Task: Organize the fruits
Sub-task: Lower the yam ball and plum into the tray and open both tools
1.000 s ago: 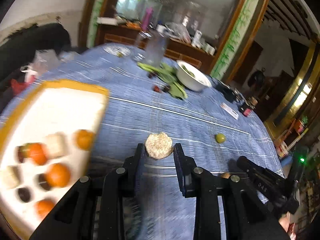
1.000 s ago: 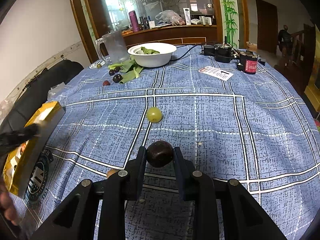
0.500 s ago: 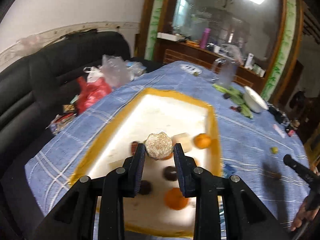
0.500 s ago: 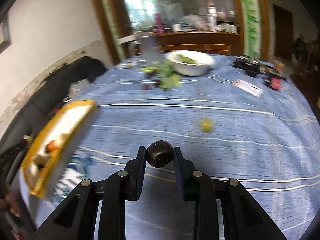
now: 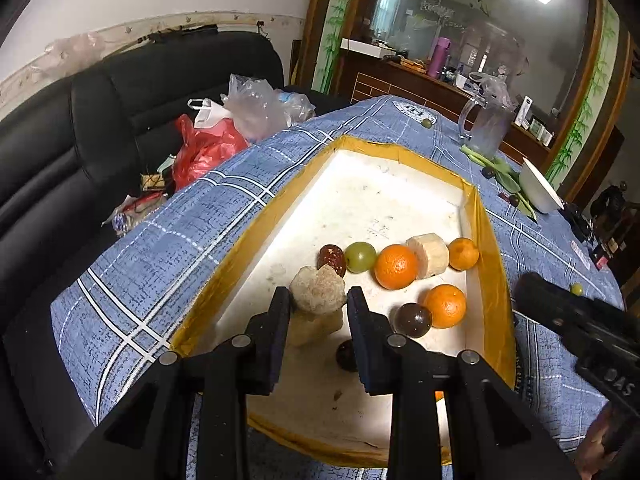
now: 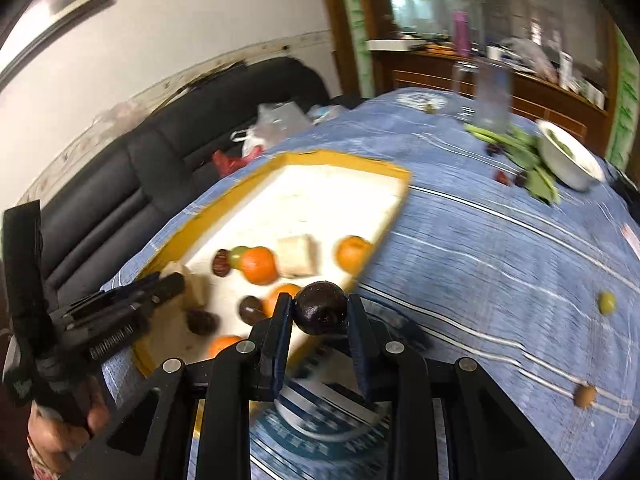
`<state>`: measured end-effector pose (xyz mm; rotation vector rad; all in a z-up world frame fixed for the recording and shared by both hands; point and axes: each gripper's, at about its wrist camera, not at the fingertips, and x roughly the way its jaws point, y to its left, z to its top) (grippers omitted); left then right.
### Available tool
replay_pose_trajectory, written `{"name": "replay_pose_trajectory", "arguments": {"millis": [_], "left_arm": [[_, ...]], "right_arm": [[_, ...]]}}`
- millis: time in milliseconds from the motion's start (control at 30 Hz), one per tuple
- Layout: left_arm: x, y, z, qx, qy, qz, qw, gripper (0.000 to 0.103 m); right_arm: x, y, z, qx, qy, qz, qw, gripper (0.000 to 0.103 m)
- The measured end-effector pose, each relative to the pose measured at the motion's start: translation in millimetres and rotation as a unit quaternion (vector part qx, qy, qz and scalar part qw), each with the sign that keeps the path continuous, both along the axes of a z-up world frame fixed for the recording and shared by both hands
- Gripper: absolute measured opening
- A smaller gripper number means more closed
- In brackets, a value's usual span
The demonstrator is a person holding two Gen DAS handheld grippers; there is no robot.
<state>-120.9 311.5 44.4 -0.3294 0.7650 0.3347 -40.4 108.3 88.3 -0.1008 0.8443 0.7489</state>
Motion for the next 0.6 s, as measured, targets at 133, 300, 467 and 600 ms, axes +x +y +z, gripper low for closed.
{"name": "replay_pose_trajectory", "arguments": {"millis": [133, 300, 467, 600], "left_arm": [[0, 1, 0, -0.009, -0.007, 0.001, 0.9999, 0.029], [-5, 13, 1, -0.039, -0.016, 0.008, 0.9991, 0.036], [-15, 23, 9, -0.049, -0.035, 0.015, 0.998, 0.052], [-21, 30, 13, -0.056, -0.044, 0.02, 0.9973, 0.062]], "right_arm": [[3, 31, -4, -0.017, 0.002, 0.018, 1.0, 0.03], [19, 62, -11, -0.014, 0.039, 0.031, 0.999, 0.03], [29, 88, -16, -0.032, 0.032, 0.033, 0.998, 0.03], [37, 100, -17, -0.039, 0.032, 0.032, 0.998, 0.03]]}}
